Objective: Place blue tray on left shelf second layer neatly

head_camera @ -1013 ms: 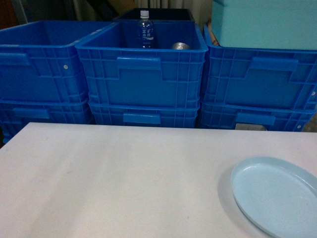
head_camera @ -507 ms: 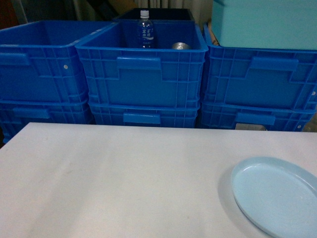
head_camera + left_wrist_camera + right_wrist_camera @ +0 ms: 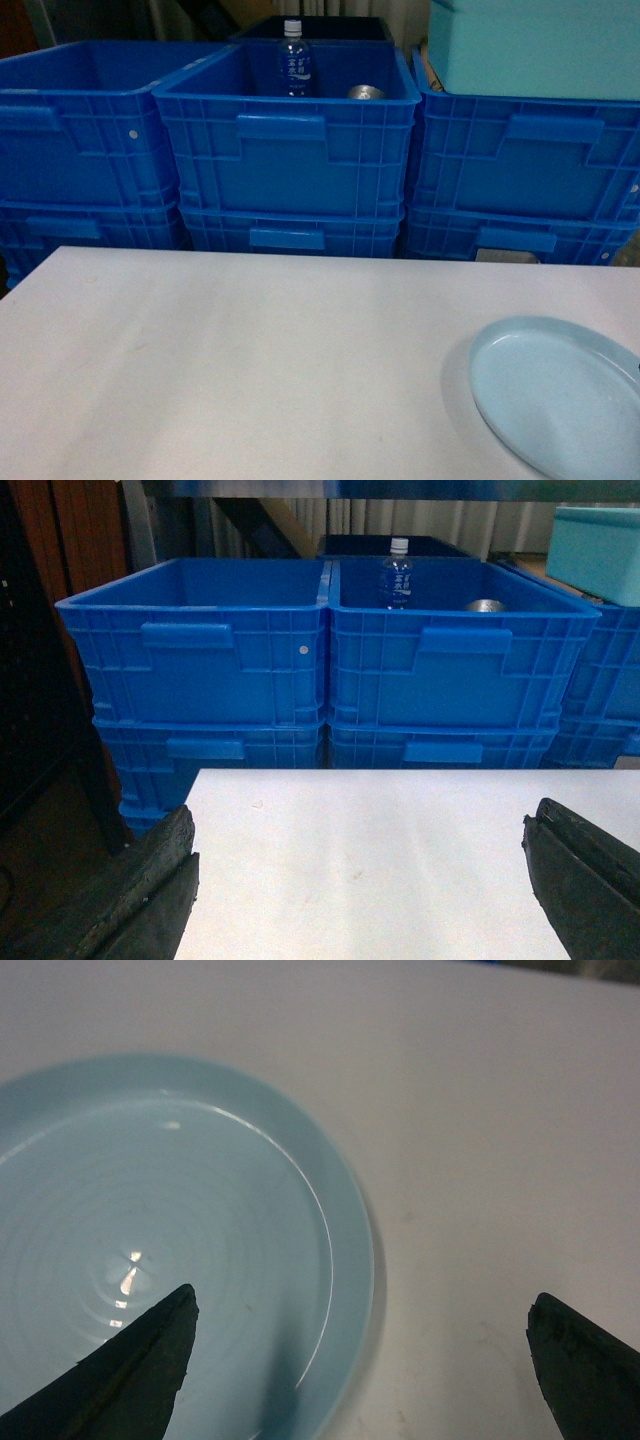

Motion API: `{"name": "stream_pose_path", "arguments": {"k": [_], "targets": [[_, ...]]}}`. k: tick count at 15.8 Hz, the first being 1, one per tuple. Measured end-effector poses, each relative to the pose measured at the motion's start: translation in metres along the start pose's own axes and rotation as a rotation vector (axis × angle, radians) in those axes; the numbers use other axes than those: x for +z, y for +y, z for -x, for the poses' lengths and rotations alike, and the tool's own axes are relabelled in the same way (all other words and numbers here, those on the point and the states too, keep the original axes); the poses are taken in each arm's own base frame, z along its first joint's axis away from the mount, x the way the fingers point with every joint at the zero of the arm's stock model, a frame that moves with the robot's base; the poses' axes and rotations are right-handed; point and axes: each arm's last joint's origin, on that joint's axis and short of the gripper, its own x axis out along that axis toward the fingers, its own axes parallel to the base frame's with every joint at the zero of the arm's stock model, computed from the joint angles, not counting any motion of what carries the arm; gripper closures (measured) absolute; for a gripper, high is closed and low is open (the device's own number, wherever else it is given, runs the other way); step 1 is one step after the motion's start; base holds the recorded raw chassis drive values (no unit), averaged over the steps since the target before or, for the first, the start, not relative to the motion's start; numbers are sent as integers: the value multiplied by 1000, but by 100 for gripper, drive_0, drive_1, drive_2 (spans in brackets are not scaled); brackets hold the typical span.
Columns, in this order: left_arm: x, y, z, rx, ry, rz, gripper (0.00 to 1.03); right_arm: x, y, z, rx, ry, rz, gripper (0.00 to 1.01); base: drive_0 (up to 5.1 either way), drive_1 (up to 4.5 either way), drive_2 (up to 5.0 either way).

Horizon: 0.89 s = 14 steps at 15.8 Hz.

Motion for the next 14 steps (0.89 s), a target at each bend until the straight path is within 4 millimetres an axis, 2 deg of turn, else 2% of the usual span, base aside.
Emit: {"name": "stream_pose_path", "arguments": {"k": [2, 5, 8, 13, 14], "targets": [[0, 0, 0, 0, 0, 0, 5, -7, -3, -8, -4, 34, -14, 3, 0, 0, 0], [0, 0, 0, 0, 0, 0, 5, -6, -7, -20, 0, 41, -44, 3, 0, 0, 0], [0, 0, 0, 0, 0, 0, 5, -16, -7, -35, 11, 123, -78, 3, 0, 0, 0], [0, 0, 0, 0, 0, 0, 5, -25, -9, -43, 35, 166, -169, 3, 0, 0, 0], [0, 0, 0, 0, 0, 0, 5, -25, -10, -44, 31, 175, -190, 11, 0, 0, 0]]}}
